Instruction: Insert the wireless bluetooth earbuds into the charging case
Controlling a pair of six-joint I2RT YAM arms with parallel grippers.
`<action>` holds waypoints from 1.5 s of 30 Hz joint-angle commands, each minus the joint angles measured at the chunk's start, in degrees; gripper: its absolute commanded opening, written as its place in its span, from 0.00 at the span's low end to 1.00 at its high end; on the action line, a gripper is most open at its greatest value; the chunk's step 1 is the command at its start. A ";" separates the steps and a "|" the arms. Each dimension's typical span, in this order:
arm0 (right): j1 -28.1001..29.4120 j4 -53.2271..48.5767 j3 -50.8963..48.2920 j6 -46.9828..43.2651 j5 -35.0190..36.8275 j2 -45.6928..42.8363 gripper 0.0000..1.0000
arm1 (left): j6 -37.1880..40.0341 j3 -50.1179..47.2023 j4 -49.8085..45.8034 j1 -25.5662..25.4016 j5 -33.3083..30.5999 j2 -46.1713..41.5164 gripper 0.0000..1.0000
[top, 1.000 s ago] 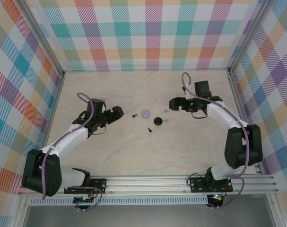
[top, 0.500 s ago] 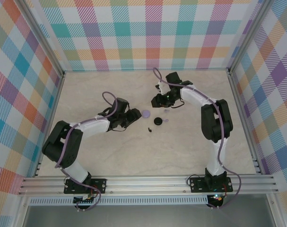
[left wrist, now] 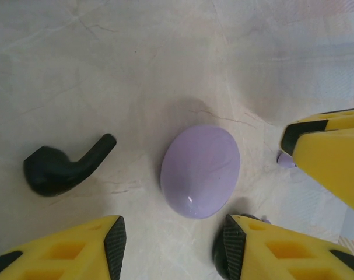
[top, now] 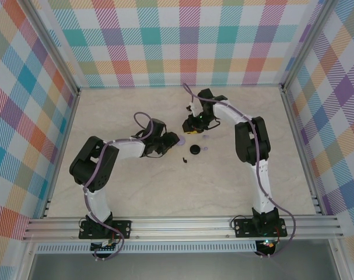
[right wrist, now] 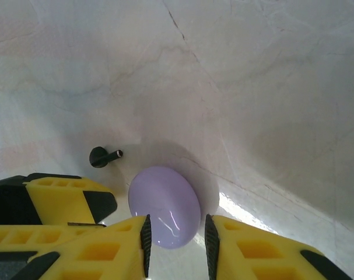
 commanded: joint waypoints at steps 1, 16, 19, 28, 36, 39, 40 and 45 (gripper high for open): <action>0.77 -3.93 3.34 -0.46 -2.99 1.84 0.33 | -1.14 2.26 1.48 -0.61 1.32 1.91 0.47; 0.91 -5.84 3.61 0.55 -0.22 3.02 0.23 | 0.57 8.39 -2.04 -0.61 1.40 6.80 0.40; 0.88 -5.35 2.00 0.99 0.57 1.68 0.23 | 1.64 9.66 -3.51 -0.52 0.88 7.16 0.39; 0.88 -2.53 -1.86 3.73 2.11 -1.89 0.25 | 3.07 10.18 -6.30 -0.48 -0.23 6.46 0.44; 0.77 0.47 -5.03 7.18 2.04 -4.89 0.30 | 6.15 10.83 -8.61 -0.13 -0.67 5.59 0.53; 0.57 1.38 -6.08 8.93 1.75 -5.42 0.29 | 6.69 10.91 -8.26 0.54 0.63 5.59 0.52; 0.49 1.70 -6.42 9.38 1.58 -5.49 0.29 | 6.77 10.90 -7.97 0.73 1.18 5.63 0.52; 0.27 4.14 -8.94 11.65 0.12 -6.09 0.27 | 7.35 11.40 -5.89 1.49 5.11 6.24 0.51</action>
